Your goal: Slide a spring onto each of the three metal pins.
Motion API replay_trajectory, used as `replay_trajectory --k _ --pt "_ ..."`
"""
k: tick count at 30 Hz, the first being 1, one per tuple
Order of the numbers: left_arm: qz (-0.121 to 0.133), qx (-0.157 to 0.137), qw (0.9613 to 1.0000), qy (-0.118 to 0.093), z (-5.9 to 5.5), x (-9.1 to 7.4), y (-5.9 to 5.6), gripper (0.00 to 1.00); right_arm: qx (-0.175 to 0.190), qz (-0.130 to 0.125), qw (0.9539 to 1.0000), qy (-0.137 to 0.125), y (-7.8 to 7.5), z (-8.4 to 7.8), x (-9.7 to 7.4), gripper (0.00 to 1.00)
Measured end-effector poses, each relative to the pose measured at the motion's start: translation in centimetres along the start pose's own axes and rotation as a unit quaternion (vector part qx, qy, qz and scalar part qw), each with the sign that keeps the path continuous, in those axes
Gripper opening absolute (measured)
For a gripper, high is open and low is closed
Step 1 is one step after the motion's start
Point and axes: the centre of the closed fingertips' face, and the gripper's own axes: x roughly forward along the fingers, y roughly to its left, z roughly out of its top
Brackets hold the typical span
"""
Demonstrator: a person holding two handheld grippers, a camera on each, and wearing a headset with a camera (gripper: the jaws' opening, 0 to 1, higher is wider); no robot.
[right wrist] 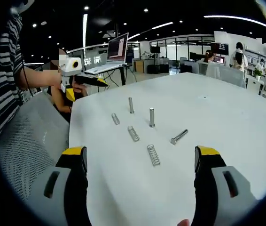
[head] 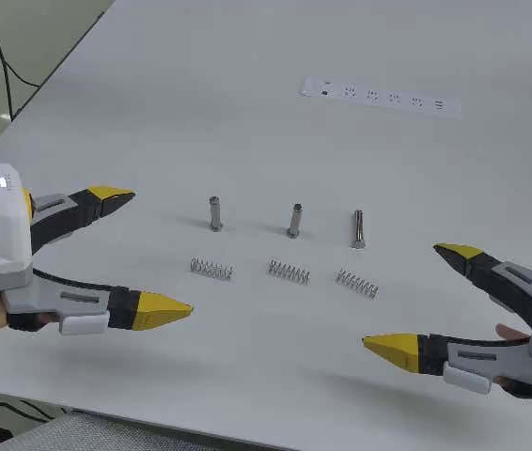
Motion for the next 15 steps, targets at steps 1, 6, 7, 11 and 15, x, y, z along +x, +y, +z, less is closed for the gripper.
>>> replay_trajectory --k 1,6,7,11,15 --pt "0.0 0.001 1.0 0.001 -0.05 0.0 0.01 0.95 0.0 -0.001 1.0 0.0 -0.08 0.02 0.0 0.94" --pt "-0.002 -0.001 1.0 -0.001 0.15 0.18 -0.1 0.95 0.001 -0.004 1.0 -0.004 -0.29 0.36 0.06 0.94" --pt "-0.003 0.0 1.0 -0.002 0.24 0.21 -0.15 0.95 0.001 -0.004 1.0 -0.004 -0.29 0.38 0.08 0.94" --pt "-0.002 -0.002 1.0 -0.004 0.34 0.24 0.01 0.95 -0.002 -0.002 1.0 -0.003 -0.28 0.44 0.15 0.94" --pt "0.0 -0.003 1.0 -0.004 0.3 0.12 0.18 0.95 -0.004 -0.003 1.0 -0.003 -0.38 0.6 0.06 0.94"
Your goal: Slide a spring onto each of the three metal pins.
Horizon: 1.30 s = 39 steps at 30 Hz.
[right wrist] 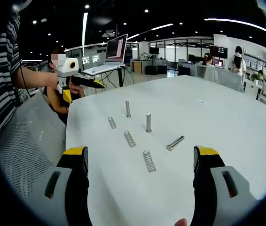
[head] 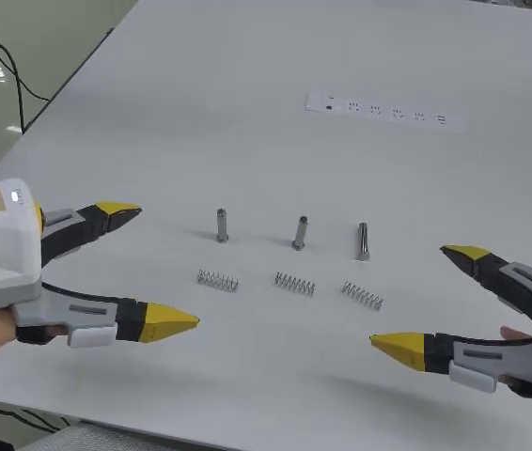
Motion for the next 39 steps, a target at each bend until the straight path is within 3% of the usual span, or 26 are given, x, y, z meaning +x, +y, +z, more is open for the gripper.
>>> replay_trajectory --k 22,39 --pt "-0.003 -0.005 1.0 0.0 -0.2 0.2 -0.4 0.94 0.004 -0.008 0.9999 -0.005 0.1 -0.2 -0.8 0.94" --pt "-0.008 -0.007 0.9999 0.0 -0.2 0.5 -0.3 0.95 0.008 -0.006 0.9999 0.008 -0.1 -1.6 -1.2 0.94"
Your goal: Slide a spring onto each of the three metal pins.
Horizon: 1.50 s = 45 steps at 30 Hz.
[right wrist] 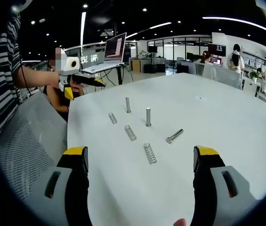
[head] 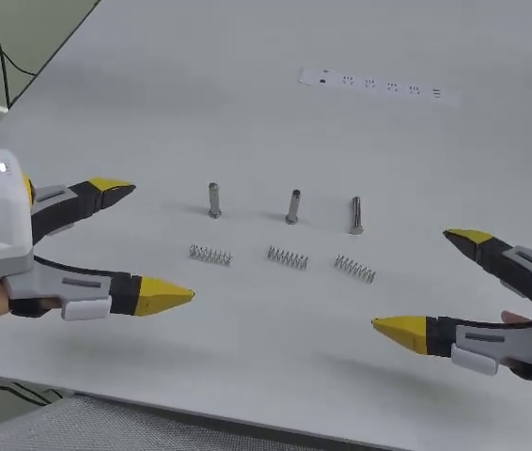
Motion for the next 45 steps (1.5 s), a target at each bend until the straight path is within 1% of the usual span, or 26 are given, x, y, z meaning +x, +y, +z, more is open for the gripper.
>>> replay_trajectory --k 4,13,19,21,25,29,32,37,38,39,40,41,43,45 --pt "-0.002 0.002 1.0 0.0 0.0 0.1 0.0 0.95 0.0 0.001 1.0 0.004 -0.1 -0.1 0.2 0.94" --pt "-0.002 -0.002 1.0 0.005 -0.4 0.0 -0.1 0.94 -0.003 0.01 0.9999 0.003 0.3 0.9 1.2 0.94" --pt "0.002 -0.004 1.0 0.003 -0.3 -0.3 0.4 0.94 0.007 0.015 0.9999 -0.002 0.1 1.6 1.5 0.93" --pt "0.002 -0.003 1.0 0.006 -0.5 -0.3 0.4 0.94 0.01 0.017 0.9998 -0.001 -0.2 1.7 1.8 0.93" --pt "-0.001 -0.005 0.9999 0.011 -0.7 -0.2 0.2 0.94 0.01 0.011 0.9999 0.003 -1.0 2.0 2.0 0.9" --pt "-0.005 -0.007 0.9999 0.013 -0.9 -0.2 0.0 0.94 0.022 0.009 0.9997 -0.006 -1.5 2.8 2.3 0.89" --pt "-0.006 -0.008 0.9998 0.016 -1.0 -0.2 -0.1 0.93 0.024 0.008 0.9997 -0.005 -2.0 3.2 2.5 0.89" --pt "-0.006 -0.012 0.9998 0.015 -1.1 -0.1 -0.2 0.93 0.042 -0.001 0.9991 -0.002 -3.0 3.7 2.9 0.83" --pt "-0.006 -0.013 0.9998 0.014 -1.1 -0.1 -0.2 0.93 0.044 -0.005 0.999 0.0 -3.3 3.7 3.0 0.83" --pt "-0.006 -0.014 0.9998 0.013 -1.1 -0.1 -0.2 0.93 0.046 -0.012 0.9989 0.007 -3.7 3.7 3.1 0.82" --pt "-0.006 -0.015 0.9998 0.013 -1.1 -0.1 -0.2 0.93 0.044 -0.01 0.9989 0.011 -3.8 3.7 3.2 0.8" --pt "-0.006 -0.015 0.9998 0.013 -1.2 -0.1 -0.2 0.93 0.046 -0.014 0.9987 0.019 -4.1 3.7 3.4 0.78" --pt "-0.006 -0.016 0.9997 0.014 -1.3 0.0 -0.3 0.93 0.049 -0.013 0.9985 0.021 -4.3 3.8 3.6 0.75" --pt "-0.007 -0.018 0.9997 0.014 -1.4 0.0 -0.3 0.93 0.063 -0.013 0.9977 0.023 -4.6 4.2 3.8 0.73"
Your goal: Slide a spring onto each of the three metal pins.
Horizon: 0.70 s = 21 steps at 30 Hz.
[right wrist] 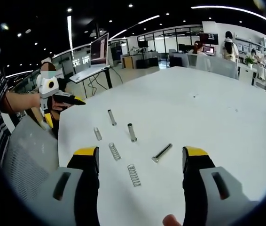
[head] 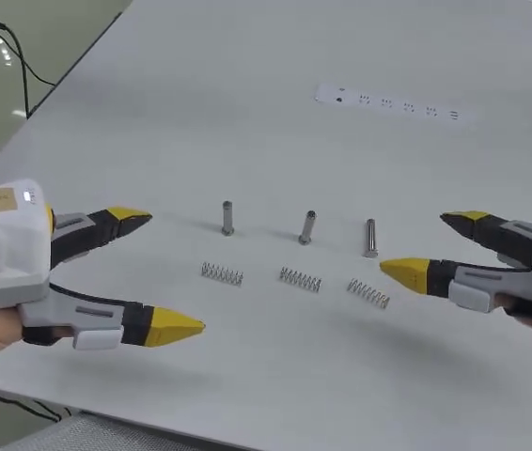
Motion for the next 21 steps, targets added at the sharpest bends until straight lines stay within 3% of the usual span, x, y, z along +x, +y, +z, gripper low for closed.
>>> replay_trajectory --k 16,21 --pt "-0.003 -0.004 1.0 0.001 -0.3 -0.1 -0.2 0.92 0.042 -0.014 0.9972 0.06 -1.6 -0.4 2.3 0.51" --pt "-0.001 -0.006 1.0 -0.001 -0.4 -0.2 -0.1 0.92 0.078 -0.02 0.9941 0.073 -2.6 -0.3 3.3 0.45"
